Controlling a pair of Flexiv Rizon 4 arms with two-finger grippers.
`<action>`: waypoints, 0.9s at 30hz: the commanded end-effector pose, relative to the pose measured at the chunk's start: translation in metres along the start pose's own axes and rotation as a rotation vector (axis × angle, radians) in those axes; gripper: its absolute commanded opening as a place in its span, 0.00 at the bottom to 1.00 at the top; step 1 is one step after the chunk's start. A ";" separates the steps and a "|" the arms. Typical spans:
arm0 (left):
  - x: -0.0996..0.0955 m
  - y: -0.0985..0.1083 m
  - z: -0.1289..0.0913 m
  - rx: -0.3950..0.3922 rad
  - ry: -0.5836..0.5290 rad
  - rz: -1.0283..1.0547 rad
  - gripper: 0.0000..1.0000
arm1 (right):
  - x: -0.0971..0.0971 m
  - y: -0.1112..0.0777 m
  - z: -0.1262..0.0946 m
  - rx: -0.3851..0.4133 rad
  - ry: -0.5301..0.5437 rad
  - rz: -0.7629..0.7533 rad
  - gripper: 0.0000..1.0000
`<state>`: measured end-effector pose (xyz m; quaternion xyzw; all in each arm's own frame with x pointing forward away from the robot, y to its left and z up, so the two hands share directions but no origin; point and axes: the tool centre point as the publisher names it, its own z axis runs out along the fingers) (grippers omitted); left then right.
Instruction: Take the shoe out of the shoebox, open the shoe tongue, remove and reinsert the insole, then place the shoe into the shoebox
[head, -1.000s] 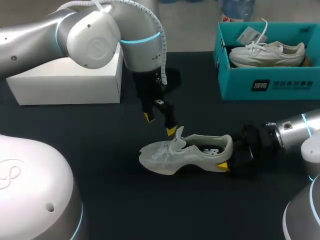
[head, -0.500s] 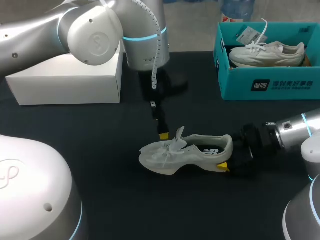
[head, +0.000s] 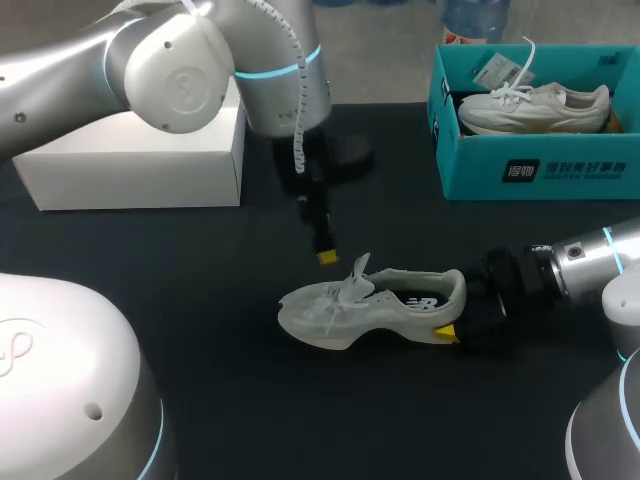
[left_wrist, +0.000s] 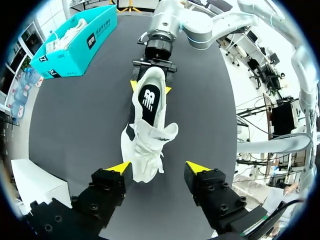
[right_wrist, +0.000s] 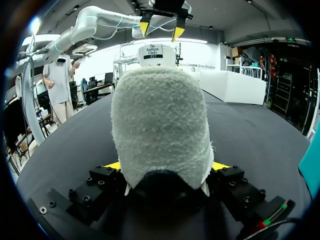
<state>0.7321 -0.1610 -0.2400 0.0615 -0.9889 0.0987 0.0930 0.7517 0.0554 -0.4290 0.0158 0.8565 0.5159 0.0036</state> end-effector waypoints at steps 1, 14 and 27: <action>-0.001 -0.018 0.008 -0.015 0.006 0.024 0.00 | -0.001 -0.002 0.002 0.003 -0.001 -0.001 0.00; 0.004 -0.044 0.015 -0.027 -0.010 0.062 0.00 | -0.001 -0.002 0.002 0.003 -0.001 -0.001 0.00; 0.003 -0.063 0.018 -0.011 0.006 0.101 0.00 | -0.001 -0.002 0.002 0.003 -0.001 -0.001 0.00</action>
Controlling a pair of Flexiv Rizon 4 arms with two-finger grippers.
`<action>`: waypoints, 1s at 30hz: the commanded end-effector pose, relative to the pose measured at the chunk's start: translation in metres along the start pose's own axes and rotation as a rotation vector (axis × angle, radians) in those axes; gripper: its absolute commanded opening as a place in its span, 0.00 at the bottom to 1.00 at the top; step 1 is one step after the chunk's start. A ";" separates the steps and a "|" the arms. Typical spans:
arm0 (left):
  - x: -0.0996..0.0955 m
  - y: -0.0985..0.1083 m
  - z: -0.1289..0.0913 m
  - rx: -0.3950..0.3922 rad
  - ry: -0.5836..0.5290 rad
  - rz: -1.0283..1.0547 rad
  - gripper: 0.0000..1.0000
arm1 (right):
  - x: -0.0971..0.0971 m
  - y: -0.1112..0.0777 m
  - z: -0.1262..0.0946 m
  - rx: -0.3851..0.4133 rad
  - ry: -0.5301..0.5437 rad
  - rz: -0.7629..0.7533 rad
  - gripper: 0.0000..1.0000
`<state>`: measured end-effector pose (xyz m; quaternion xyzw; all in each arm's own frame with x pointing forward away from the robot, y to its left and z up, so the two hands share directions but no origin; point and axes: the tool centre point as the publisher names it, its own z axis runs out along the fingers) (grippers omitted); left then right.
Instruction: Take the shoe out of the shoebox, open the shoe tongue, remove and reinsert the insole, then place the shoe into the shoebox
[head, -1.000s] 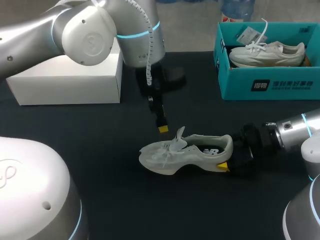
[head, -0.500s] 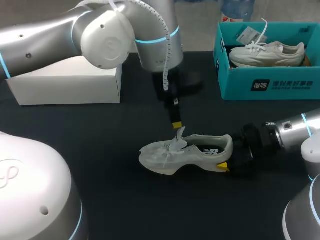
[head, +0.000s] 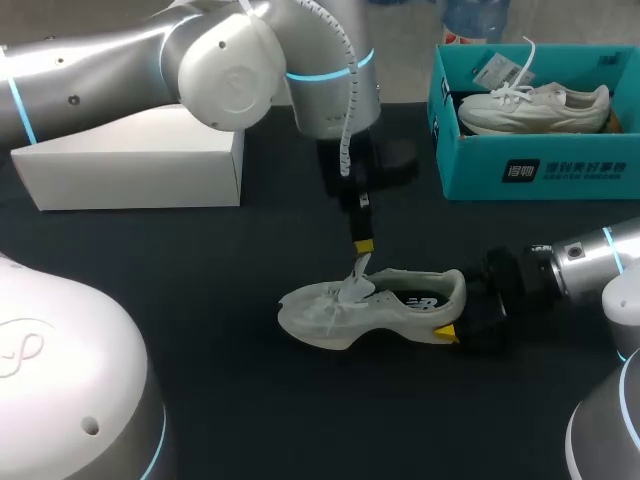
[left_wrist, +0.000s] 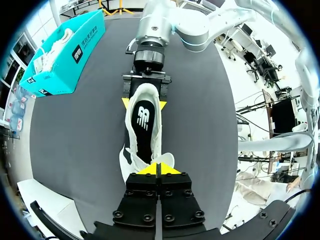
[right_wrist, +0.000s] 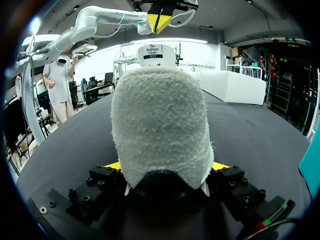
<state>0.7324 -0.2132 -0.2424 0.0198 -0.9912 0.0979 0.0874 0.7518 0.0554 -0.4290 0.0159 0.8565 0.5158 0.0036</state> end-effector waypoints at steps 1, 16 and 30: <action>-0.004 -0.018 0.006 -0.005 -0.001 0.026 0.00 | -0.001 -0.002 0.002 0.002 -0.001 -0.001 0.00; -0.019 -0.068 0.078 -0.085 0.022 0.119 0.00 | -0.001 -0.002 0.002 0.002 -0.001 -0.001 0.00; -0.022 -0.058 0.126 -0.183 0.023 0.130 0.00 | -0.001 -0.002 0.002 0.002 -0.001 -0.001 0.00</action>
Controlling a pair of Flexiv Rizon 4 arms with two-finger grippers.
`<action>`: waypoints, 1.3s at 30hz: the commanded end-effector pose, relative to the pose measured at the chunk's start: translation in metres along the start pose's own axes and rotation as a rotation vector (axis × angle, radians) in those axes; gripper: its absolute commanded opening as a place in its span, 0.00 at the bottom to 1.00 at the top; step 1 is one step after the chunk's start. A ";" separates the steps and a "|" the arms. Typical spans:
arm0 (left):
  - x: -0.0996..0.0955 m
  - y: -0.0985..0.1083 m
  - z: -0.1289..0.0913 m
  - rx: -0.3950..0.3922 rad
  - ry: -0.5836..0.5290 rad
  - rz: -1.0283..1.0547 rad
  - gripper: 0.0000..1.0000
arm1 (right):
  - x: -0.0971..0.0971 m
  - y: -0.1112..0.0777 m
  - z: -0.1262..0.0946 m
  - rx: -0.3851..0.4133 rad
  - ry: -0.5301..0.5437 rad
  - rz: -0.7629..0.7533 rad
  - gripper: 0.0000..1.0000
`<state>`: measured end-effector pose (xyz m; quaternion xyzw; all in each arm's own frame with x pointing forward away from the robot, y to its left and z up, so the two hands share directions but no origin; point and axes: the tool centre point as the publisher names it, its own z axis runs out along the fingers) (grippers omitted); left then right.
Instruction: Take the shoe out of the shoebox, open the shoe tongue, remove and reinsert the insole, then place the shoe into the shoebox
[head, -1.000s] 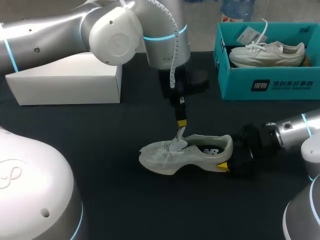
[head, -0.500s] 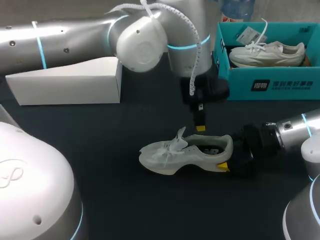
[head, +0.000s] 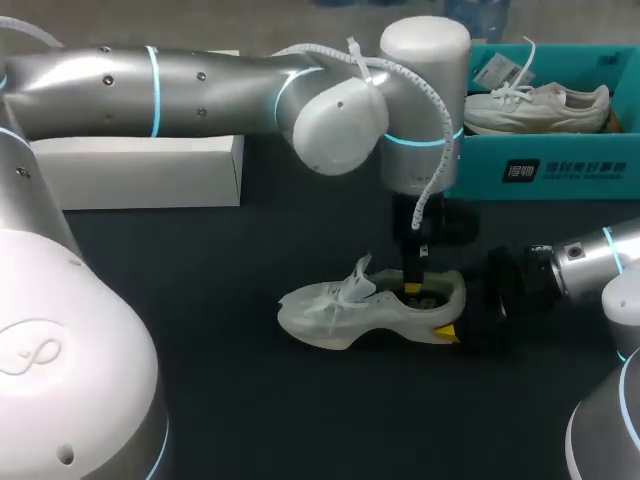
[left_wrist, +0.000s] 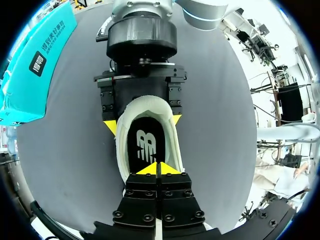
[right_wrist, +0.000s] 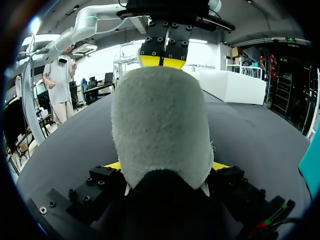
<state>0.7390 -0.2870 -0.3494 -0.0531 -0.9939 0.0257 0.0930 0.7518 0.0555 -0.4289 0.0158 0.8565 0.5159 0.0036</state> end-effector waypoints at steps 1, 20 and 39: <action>0.000 -0.008 0.009 -0.026 0.003 -0.001 0.00 | -0.001 -0.002 0.002 0.003 -0.001 -0.001 0.00; -0.004 -0.003 0.016 0.016 -0.025 0.005 0.00 | -0.001 -0.002 0.002 0.003 -0.001 -0.001 0.00; 0.003 0.021 0.040 -0.008 -0.010 -0.004 0.00 | -0.001 -0.002 0.002 0.003 -0.001 -0.001 0.00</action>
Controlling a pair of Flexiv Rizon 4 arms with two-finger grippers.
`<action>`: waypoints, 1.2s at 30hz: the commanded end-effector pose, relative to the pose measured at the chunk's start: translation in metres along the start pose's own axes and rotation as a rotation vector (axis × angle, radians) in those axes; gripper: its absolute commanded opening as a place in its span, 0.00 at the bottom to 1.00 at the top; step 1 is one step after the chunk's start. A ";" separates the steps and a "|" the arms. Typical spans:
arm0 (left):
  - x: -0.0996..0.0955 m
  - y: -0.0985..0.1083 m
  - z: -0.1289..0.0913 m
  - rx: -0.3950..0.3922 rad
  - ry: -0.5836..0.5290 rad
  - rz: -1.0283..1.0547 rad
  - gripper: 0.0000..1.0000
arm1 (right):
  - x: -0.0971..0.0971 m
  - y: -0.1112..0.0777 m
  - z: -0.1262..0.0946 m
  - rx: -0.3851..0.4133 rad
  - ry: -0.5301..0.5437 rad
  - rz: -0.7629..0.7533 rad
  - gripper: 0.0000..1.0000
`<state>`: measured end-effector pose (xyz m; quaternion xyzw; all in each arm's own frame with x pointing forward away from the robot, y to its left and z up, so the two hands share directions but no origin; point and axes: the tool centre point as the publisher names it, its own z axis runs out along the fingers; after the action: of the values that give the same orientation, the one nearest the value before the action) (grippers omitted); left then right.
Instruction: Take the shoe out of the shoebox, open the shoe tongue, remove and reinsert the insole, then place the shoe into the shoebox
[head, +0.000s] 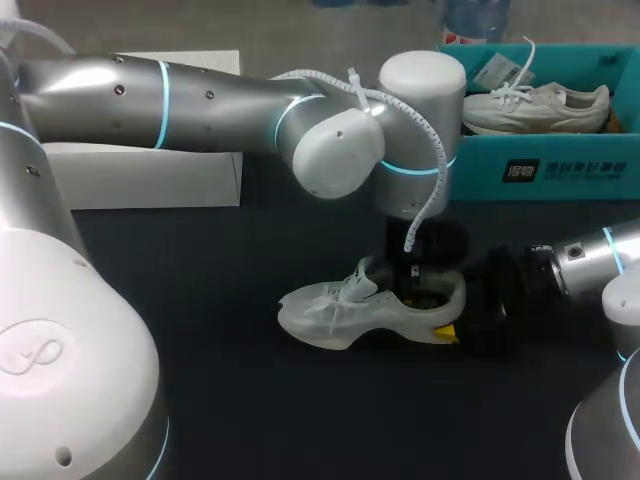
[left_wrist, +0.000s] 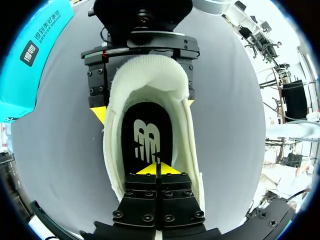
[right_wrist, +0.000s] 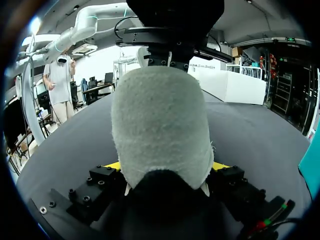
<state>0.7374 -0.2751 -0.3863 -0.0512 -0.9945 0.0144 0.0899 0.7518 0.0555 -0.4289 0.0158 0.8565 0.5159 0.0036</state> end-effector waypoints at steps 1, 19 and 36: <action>0.008 0.008 0.006 0.014 -0.004 0.003 0.00 | -0.001 -0.002 0.002 0.003 -0.002 -0.001 0.00; 0.005 0.012 0.033 -0.004 0.043 0.011 0.16 | -0.001 -0.002 0.002 0.003 -0.002 -0.001 0.00; -0.001 0.010 0.067 0.018 -0.172 -0.032 0.00 | -0.001 -0.002 0.002 0.003 -0.002 -0.001 0.00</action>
<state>0.7333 -0.2643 -0.4133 -0.0355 -0.9986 0.0196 0.0334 0.7525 0.0543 -0.4303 0.0162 0.8567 0.5155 0.0036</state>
